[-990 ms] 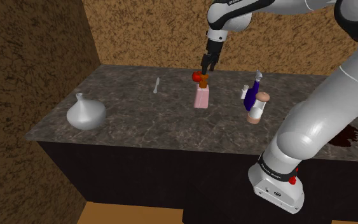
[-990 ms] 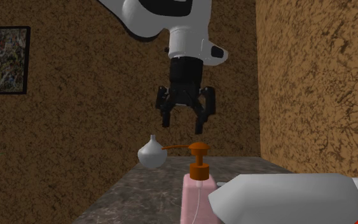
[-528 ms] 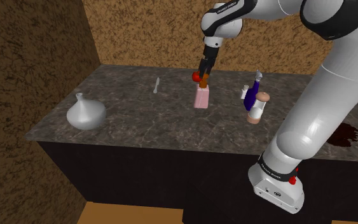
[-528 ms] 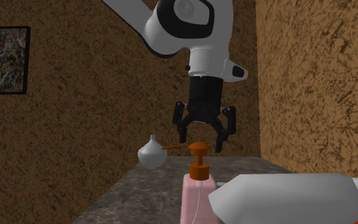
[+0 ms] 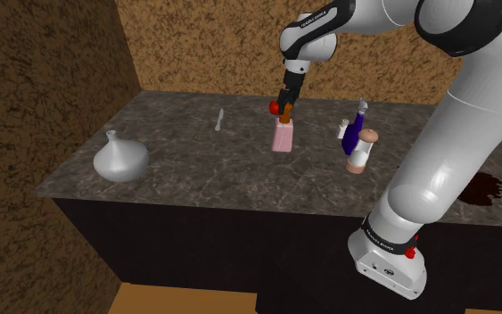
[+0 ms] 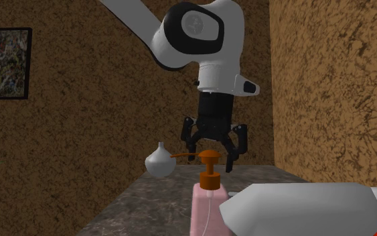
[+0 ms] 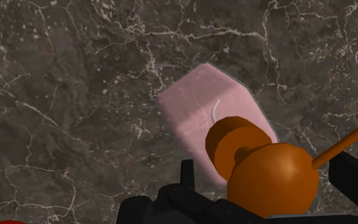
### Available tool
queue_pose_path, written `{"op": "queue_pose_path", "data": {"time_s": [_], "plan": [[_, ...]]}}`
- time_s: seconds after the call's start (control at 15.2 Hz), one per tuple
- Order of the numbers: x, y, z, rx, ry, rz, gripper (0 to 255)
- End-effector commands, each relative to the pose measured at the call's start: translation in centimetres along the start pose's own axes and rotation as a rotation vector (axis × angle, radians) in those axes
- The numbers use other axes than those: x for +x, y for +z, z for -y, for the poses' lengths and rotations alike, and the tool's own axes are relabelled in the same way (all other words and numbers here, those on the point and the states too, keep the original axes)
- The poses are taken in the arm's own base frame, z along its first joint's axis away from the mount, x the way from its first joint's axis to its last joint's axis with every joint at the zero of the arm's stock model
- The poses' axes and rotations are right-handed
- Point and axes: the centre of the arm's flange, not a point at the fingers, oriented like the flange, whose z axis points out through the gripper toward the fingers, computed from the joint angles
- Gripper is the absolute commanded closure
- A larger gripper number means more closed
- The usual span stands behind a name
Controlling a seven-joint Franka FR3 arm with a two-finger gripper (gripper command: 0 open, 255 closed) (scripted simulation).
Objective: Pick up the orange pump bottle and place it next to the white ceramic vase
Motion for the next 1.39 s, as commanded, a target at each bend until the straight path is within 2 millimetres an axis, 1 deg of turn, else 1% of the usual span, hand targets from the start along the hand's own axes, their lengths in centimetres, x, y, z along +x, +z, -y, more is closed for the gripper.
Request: {"op": "queue_pose_path", "data": {"time_s": [0.0,0.13,0.2,0.79,1.32], "plan": [[0.0,0.0,0.0,0.0,0.0,0.0,0],[0.0,0.0,0.0,0.0,0.0,0.0,0],[0.0,0.0,0.0,0.0,0.0,0.0,255],[0.0,0.0,0.0,0.0,0.0,0.0,255],[0.2,-4.1,0.7,0.0,0.0,0.0,255]]}}
